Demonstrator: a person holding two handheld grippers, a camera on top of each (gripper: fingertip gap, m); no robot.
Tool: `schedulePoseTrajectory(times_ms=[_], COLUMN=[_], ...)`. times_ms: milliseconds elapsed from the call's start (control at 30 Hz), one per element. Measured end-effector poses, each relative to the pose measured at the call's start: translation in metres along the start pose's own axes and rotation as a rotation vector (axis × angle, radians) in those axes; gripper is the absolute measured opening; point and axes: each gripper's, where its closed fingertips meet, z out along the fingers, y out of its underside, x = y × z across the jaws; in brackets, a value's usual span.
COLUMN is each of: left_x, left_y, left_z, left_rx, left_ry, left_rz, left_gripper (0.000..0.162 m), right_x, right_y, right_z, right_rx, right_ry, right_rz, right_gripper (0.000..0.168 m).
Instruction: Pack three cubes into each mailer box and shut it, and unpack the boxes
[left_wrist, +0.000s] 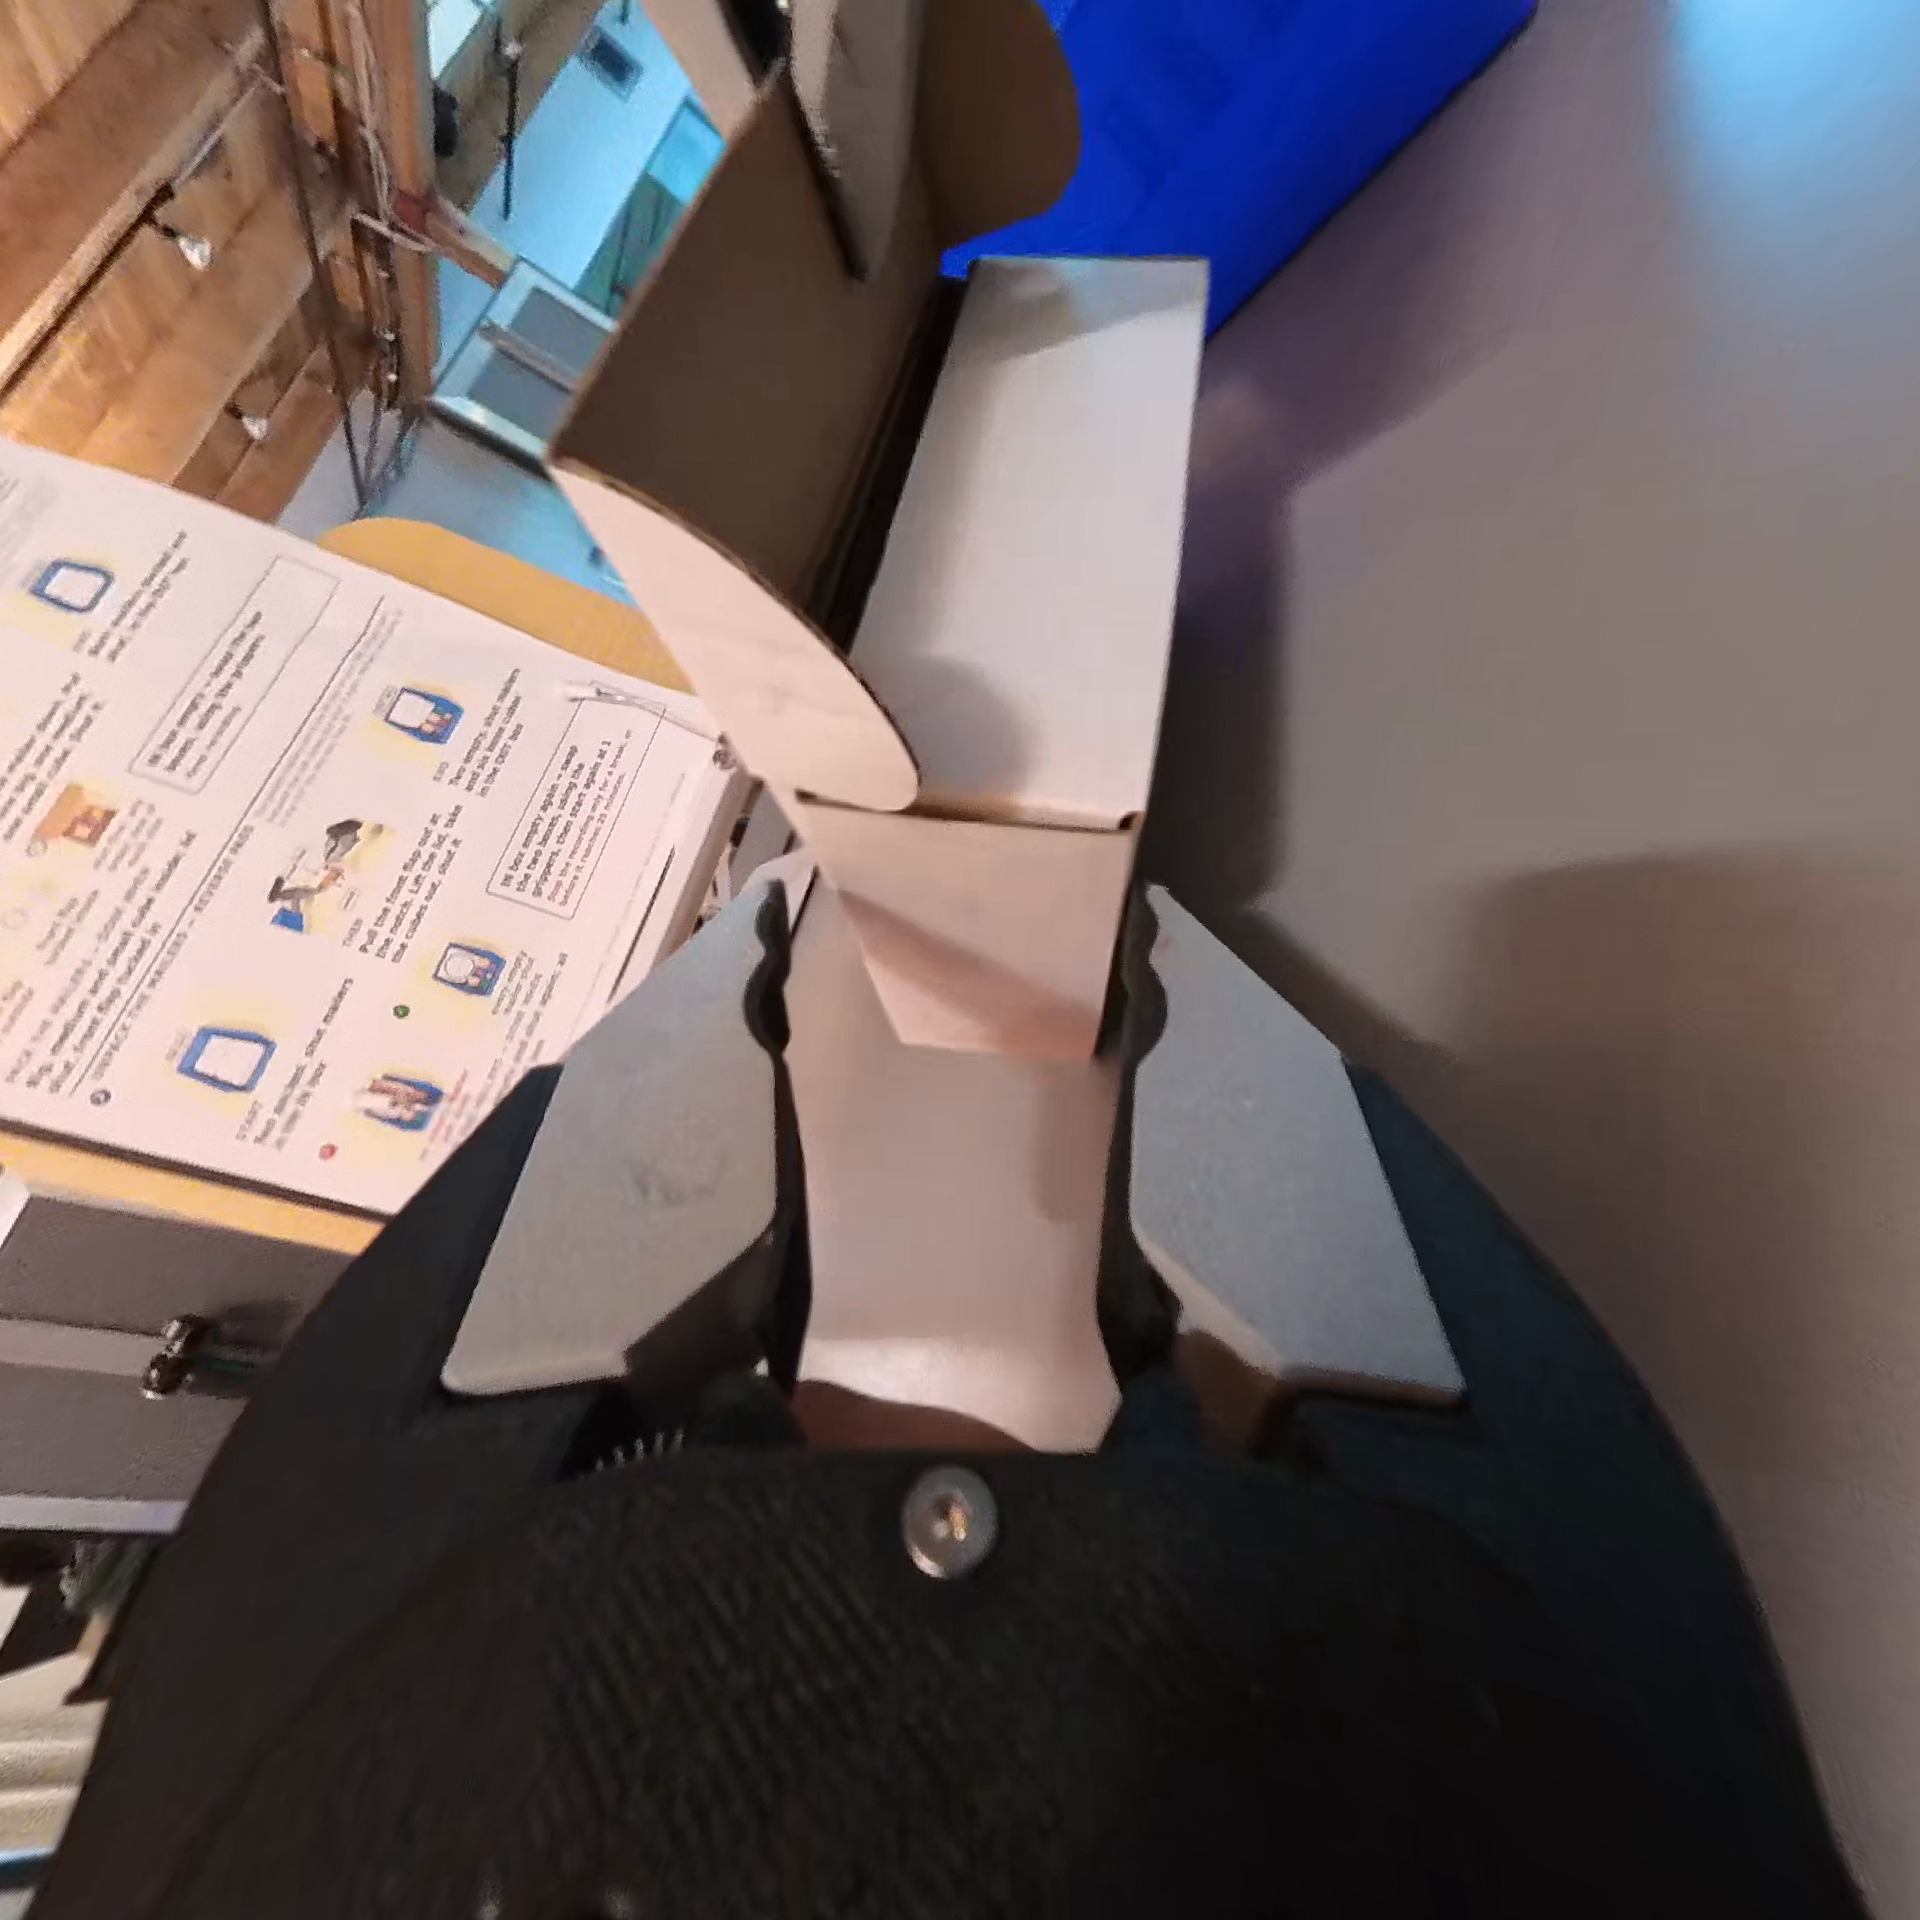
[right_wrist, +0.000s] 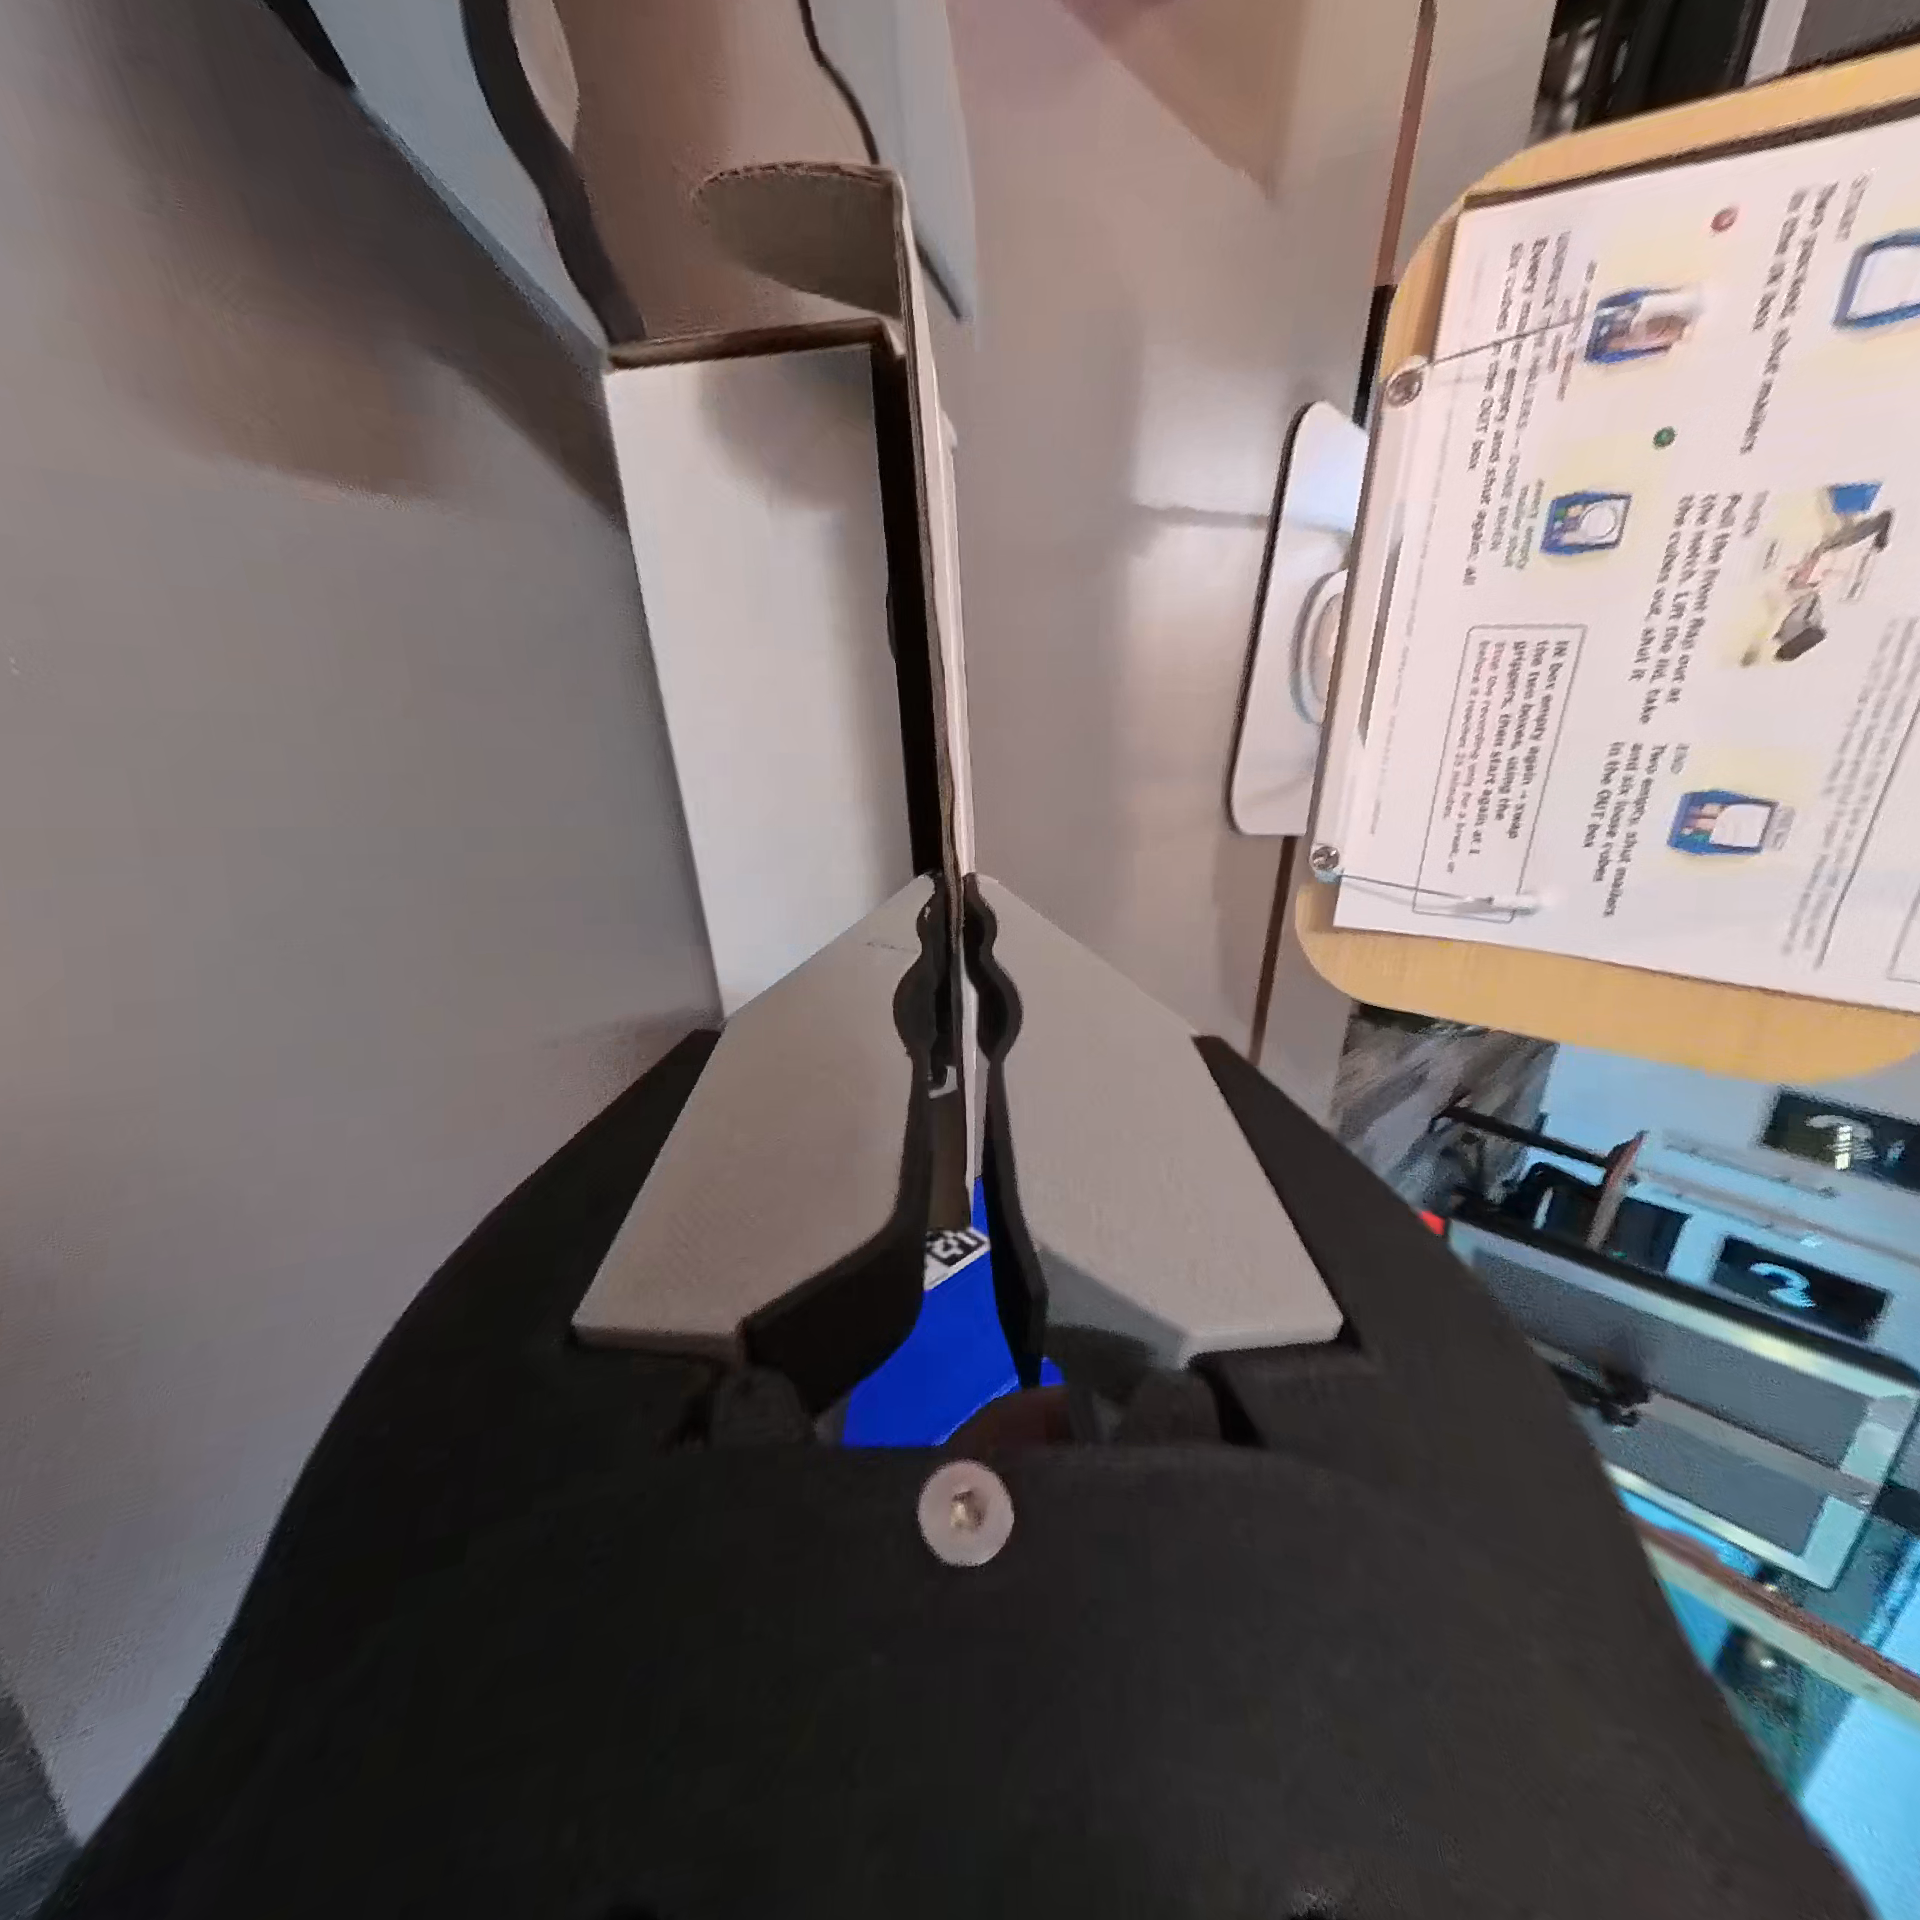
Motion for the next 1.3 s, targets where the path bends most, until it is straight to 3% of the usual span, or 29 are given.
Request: schedulePoseTrajectory(times_ms=[33,267,367,500,633,800,933,1300], left_x=[-0.003,0.003,0.022,0.049,0.035,0.043,0.034,0.033], left_y=[0.001,-0.01,-0.027,-0.03,-0.042,-0.034,-0.035,-0.024], left_z=[-0.005,-0.062,-0.071,-0.051,-0.027,-0.006,-0.002,0.005], left_rx=[0.002,0.045,-0.004,-0.212,-0.255,-0.335,-0.341,-0.435], left_ry=[-0.015,-0.022,0.011,0.125,0.043,0.088,0.063,0.095], left_rz=[-0.014,-0.109,-0.058,-0.01,0.072,0.116,0.141,0.209], left_gripper=[0.062,0.043,0.055,0.096,0.097,0.103,0.093,0.097], right_x=[0.001,-0.002,-0.004,-0.01,-0.014,-0.016,-0.018,-0.02], right_y=[0.0,-0.012,-0.017,-0.022,-0.027,-0.031,-0.03,-0.033], right_z=[0.0,0.001,0.0,-0.002,-0.005,-0.008,-0.01,-0.01], right_rx=[-0.01,-0.042,-0.051,-0.066,-0.067,-0.061,-0.065,-0.052], right_ry=[-0.016,-0.095,-0.105,-0.12,-0.131,-0.14,-0.145,-0.167], right_rz=[0.019,0.103,0.114,0.107,0.117,0.121,0.113,0.123], right_gripper=[0.0,0.0,0.0,0.0,0.0,0.0,0.0,0.002])
